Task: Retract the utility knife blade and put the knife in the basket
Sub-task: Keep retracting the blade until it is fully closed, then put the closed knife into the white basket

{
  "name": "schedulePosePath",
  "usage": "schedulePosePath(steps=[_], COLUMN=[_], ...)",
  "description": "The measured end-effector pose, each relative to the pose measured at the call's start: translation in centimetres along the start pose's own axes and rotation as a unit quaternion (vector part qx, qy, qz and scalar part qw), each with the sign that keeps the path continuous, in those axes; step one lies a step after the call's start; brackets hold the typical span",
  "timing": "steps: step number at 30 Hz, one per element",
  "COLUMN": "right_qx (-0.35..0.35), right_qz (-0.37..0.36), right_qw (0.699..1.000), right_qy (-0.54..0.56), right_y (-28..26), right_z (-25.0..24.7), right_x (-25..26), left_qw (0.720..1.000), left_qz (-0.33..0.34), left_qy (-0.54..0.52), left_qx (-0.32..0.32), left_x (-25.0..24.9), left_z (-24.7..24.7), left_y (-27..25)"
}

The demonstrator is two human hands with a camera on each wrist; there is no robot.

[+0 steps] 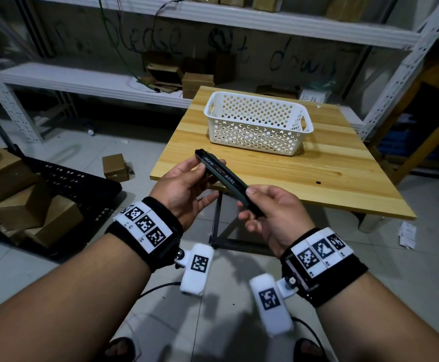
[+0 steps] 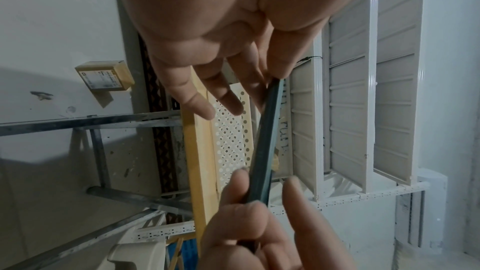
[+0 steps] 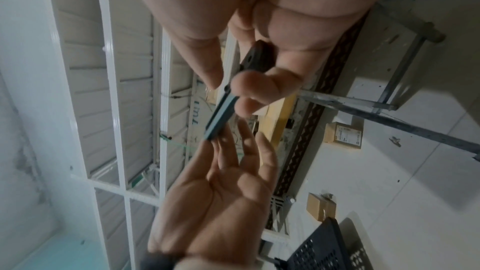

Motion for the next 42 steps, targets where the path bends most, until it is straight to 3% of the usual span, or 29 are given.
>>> schedulePosePath(steps=[7, 18, 42], right_qx=[-0.060, -0.111, -0.113], right_qz=[-0.022, -0.058, -0.049], right_qw=[0.996, 0.986, 0.986], right_qy=[0.067, 0.112, 0.109], right_y=[0.5, 1.1, 0.9], right_z=[-1.8, -3.1, -3.4], right_x=[1.3, 1.6, 1.5], left_qw=[0.997, 0.996, 0.997], left_qz=[-0.006, -0.023, -0.020], left_qy=[-0.073, -0.040, -0.024], left_qx=[-0.034, -0.070, -0.072], left_x=[0.3, 1.1, 0.9], left_z=[-1.0, -1.4, -1.3], left_y=[0.5, 0.8, 0.5])
Point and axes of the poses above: each hand's wrist, its own y-axis towards the middle knuckle, its own z-axis out of the palm, x = y × z, the point moved 6 cm from there along y, towards the middle knuckle, and after that the axes turned 6 degrees about -z, right-handed, at the moved point
